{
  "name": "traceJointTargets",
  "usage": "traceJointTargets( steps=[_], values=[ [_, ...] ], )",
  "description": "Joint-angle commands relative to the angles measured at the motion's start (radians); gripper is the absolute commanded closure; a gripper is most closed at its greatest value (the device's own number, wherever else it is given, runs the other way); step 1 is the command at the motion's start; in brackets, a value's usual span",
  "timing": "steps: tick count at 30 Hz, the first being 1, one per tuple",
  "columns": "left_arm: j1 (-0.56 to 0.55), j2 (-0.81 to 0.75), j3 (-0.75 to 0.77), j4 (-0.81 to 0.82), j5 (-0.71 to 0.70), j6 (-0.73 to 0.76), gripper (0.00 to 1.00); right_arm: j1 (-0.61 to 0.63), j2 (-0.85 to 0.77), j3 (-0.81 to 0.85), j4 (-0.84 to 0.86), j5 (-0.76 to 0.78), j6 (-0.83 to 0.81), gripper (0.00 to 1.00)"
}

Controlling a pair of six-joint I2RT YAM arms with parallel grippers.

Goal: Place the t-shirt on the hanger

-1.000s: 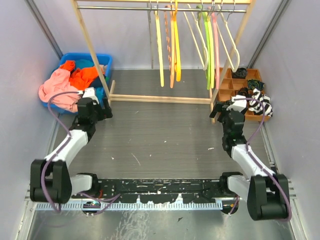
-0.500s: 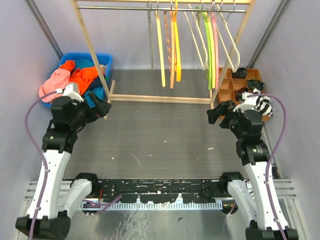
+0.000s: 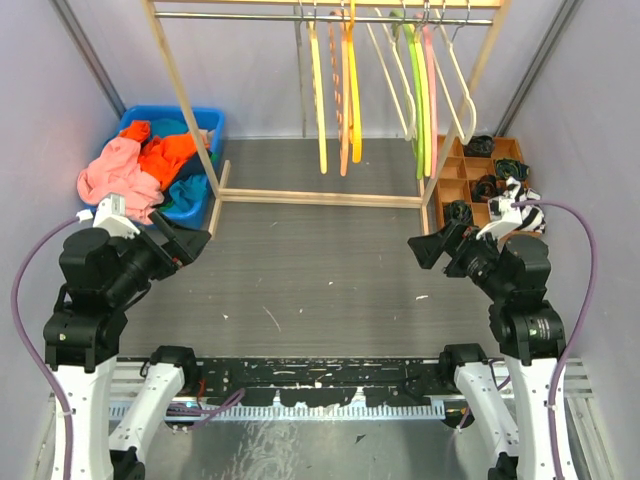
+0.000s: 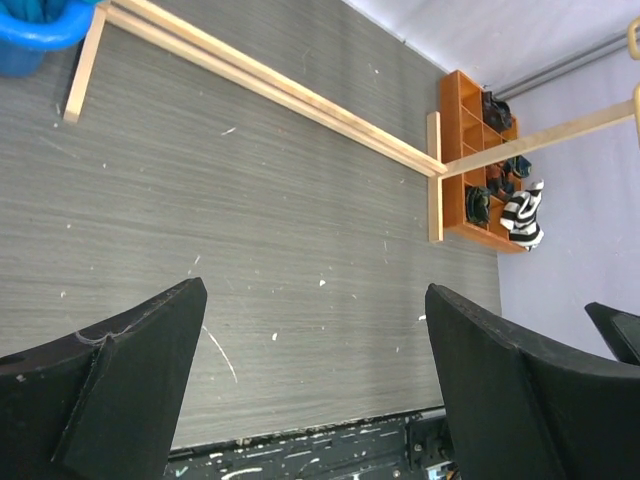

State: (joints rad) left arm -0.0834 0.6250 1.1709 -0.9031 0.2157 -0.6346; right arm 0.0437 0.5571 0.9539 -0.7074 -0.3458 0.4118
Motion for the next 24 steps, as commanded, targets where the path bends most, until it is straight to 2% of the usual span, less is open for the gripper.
traceJointTargets(
  steps=[1,5,9,19,24],
  values=[
    [-0.001,-0.016,0.02,-0.12,-0.037,-0.066,0.02,0.001,-0.035,0.027,0.019,-0.026,0.105,0.0],
    [-0.001,0.004,0.02,-0.152,0.04,-0.048,0.02,0.0,-0.049,0.005,0.104,-0.103,0.236,0.0],
    [0.0,0.015,0.042,-0.172,0.056,-0.015,0.02,0.001,-0.069,-0.012,0.149,-0.119,0.241,0.0],
    [-0.001,0.051,0.053,-0.177,-0.03,-0.004,0.02,0.001,-0.028,-0.061,0.118,-0.101,0.193,0.0],
    [-0.001,0.057,-0.014,-0.143,-0.098,-0.004,0.02,0.001,-0.01,-0.163,0.199,-0.122,0.21,0.0]
  ],
)
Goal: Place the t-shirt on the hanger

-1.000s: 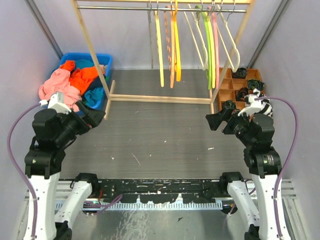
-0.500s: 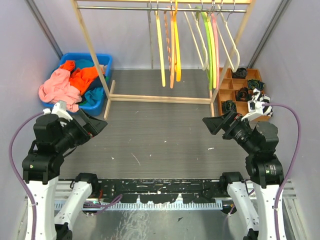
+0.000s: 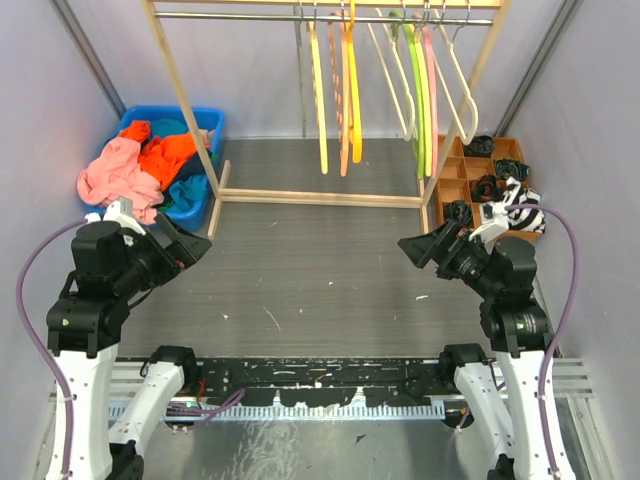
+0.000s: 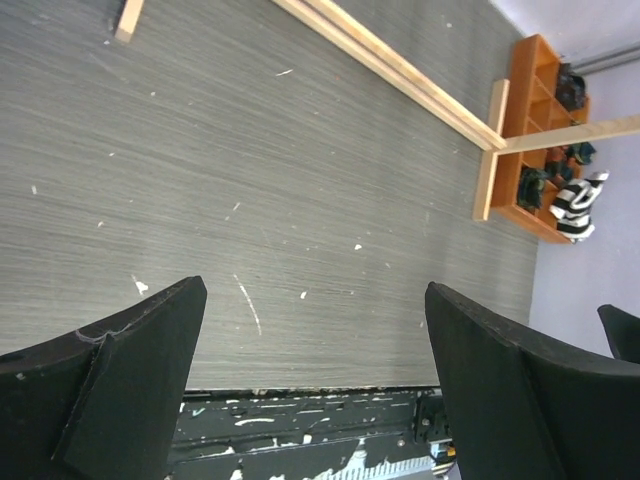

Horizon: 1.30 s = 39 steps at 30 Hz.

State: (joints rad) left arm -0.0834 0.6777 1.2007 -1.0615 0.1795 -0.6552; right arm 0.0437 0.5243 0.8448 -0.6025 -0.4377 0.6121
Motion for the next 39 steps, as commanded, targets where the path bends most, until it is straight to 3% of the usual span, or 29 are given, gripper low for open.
traceJointTargets(
  steps=[1,5,19,22,30,39],
  values=[
    [-0.001,0.01,-0.055,0.022,-0.064,0.021,0.02,0.001,0.029,-0.071,0.108,-0.033,0.01,0.0],
    [-0.001,0.041,-0.098,0.045,-0.053,0.037,0.02,0.001,0.056,-0.125,0.148,-0.038,0.006,0.0],
    [-0.005,0.07,-0.457,0.306,0.189,-0.018,0.02,0.001,0.089,-0.249,0.222,-0.092,-0.021,0.0],
    [-0.067,0.054,-0.518,0.328,0.166,-0.025,0.02,0.001,0.094,-0.259,0.223,-0.095,-0.017,0.0],
    [-0.379,0.097,-0.511,0.413,-0.031,-0.141,0.02,0.001,0.116,-0.269,0.225,-0.106,-0.015,0.0],
    [-0.415,0.048,-0.575,0.508,0.039,-0.14,0.02,0.001,0.089,-0.251,0.162,-0.129,-0.032,0.0]
  ],
)
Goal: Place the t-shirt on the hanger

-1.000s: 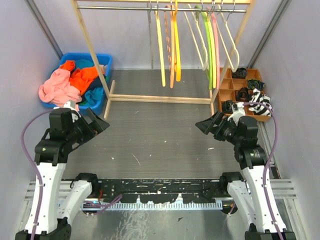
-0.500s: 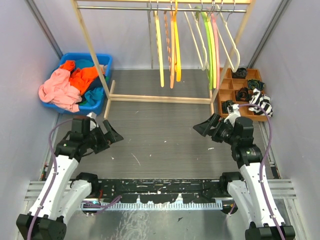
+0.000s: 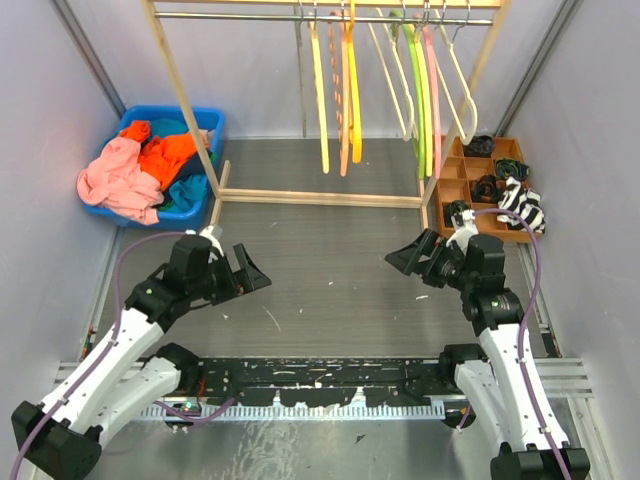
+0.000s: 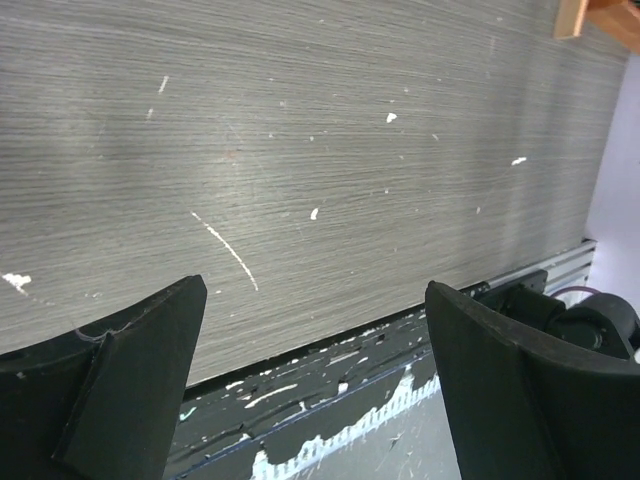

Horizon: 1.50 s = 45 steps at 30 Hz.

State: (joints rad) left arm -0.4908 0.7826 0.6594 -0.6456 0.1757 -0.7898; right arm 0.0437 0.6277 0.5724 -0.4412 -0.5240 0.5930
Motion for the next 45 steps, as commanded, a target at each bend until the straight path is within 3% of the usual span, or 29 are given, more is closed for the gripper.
traceJointTargets(
  steps=[1,8,19,31,36,45],
  values=[
    [-0.007,-0.057,-0.03,0.099,0.068,0.006,0.02,0.001,-0.015,0.018,-0.008,-0.05,-0.018,0.0],
    [-0.006,-0.003,0.059,0.016,0.141,0.067,0.02,0.001,0.008,0.043,-0.076,0.025,-0.116,0.0],
    [-0.006,-0.024,0.041,-0.01,0.134,0.042,0.02,0.001,0.043,0.085,-0.062,-0.053,-0.084,0.0],
    [-0.007,-0.109,0.046,-0.054,0.034,-0.055,0.02,0.001,0.002,0.048,-0.056,-0.036,-0.082,0.0],
    [-0.006,-0.119,0.119,-0.143,-0.093,-0.044,0.02,0.001,0.014,0.046,-0.046,-0.062,-0.062,0.0],
    [0.032,0.038,0.302,-0.221,-0.236,0.005,0.02,0.001,0.048,0.028,0.023,-0.089,-0.009,0.0]
  ],
)
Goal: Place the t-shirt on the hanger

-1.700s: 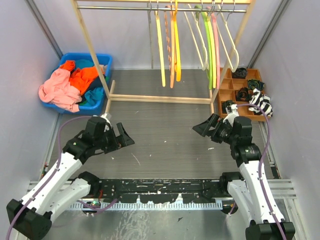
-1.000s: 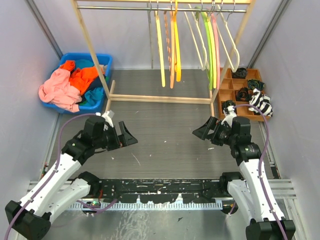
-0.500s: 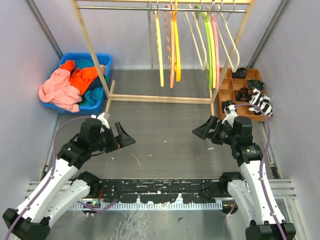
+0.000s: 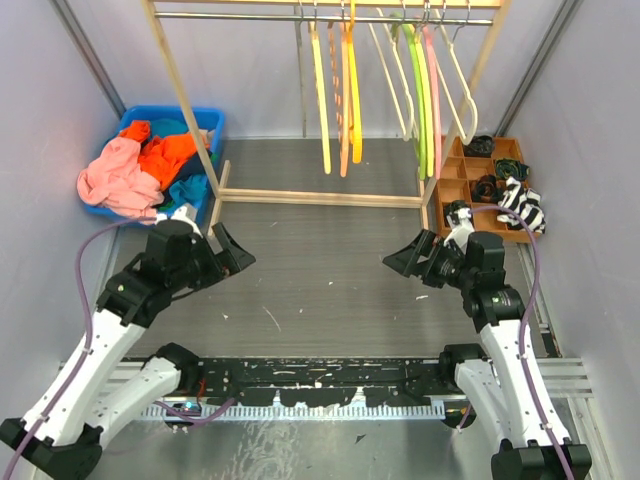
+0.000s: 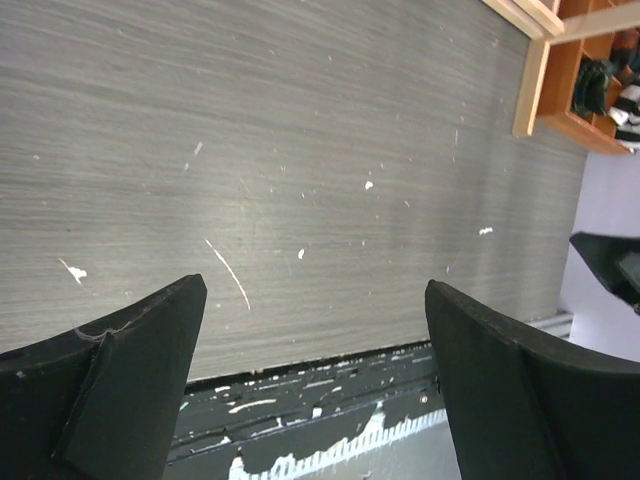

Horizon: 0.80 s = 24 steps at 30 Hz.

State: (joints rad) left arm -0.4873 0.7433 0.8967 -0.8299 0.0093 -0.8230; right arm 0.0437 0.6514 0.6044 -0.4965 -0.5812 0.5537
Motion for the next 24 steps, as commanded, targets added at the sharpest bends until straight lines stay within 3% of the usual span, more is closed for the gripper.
traceJointTargets(
  steps=[1,5,12,20,24],
  values=[
    [0.051,0.104,0.079,-0.043,-0.062,0.045,0.02,0.0,0.035,-0.007,0.084,-0.029,0.037,0.0],
    [0.171,0.161,0.104,-0.036,-0.014,0.083,0.02,0.001,0.062,-0.012,0.1,-0.04,0.054,0.0],
    [0.494,0.272,0.167,-0.02,0.093,0.157,0.02,0.001,0.052,-0.052,0.24,-0.129,0.134,0.0],
    [0.568,0.451,0.347,-0.033,-0.133,0.172,0.0,0.001,0.062,-0.003,0.275,-0.174,0.146,0.0],
    [0.595,0.59,0.474,-0.049,-0.272,0.191,0.07,0.001,0.065,-0.009,0.282,-0.191,0.155,0.0]
  ],
)
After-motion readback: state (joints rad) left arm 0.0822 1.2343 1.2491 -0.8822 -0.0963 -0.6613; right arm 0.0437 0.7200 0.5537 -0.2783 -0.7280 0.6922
